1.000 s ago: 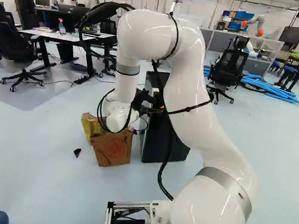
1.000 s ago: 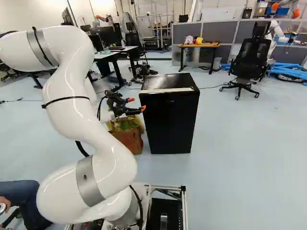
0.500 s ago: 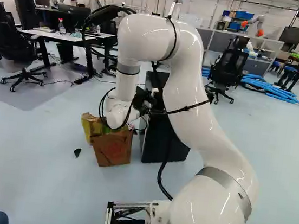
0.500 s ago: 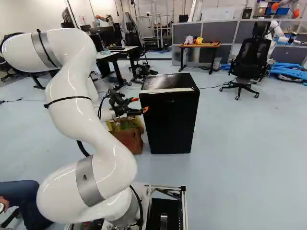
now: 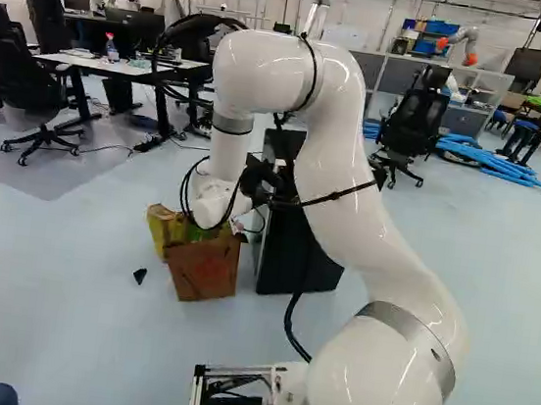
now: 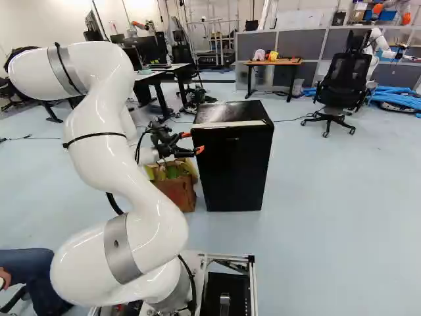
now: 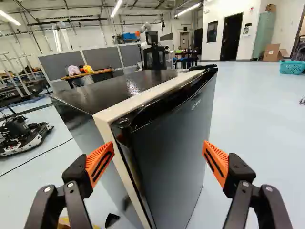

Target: Grab a drink from the fridge

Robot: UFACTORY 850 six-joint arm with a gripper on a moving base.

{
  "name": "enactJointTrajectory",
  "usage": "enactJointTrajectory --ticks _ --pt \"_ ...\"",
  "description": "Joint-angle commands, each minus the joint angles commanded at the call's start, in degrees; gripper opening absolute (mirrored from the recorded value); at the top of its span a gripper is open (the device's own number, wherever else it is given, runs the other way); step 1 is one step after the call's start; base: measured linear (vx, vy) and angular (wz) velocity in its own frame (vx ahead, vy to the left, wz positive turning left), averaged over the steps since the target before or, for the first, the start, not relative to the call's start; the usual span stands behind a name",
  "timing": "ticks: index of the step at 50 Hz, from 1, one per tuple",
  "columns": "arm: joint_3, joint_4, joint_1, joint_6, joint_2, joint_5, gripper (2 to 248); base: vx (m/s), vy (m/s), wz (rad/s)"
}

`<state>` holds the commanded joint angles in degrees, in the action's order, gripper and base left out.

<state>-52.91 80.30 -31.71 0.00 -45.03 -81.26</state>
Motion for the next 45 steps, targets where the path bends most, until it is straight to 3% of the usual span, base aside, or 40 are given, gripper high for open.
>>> enactJointTrajectory --ticks 45 --pt "-0.1 0.1 0.0 0.0 0.0 -2.5 247 0.000 0.000 0.000"
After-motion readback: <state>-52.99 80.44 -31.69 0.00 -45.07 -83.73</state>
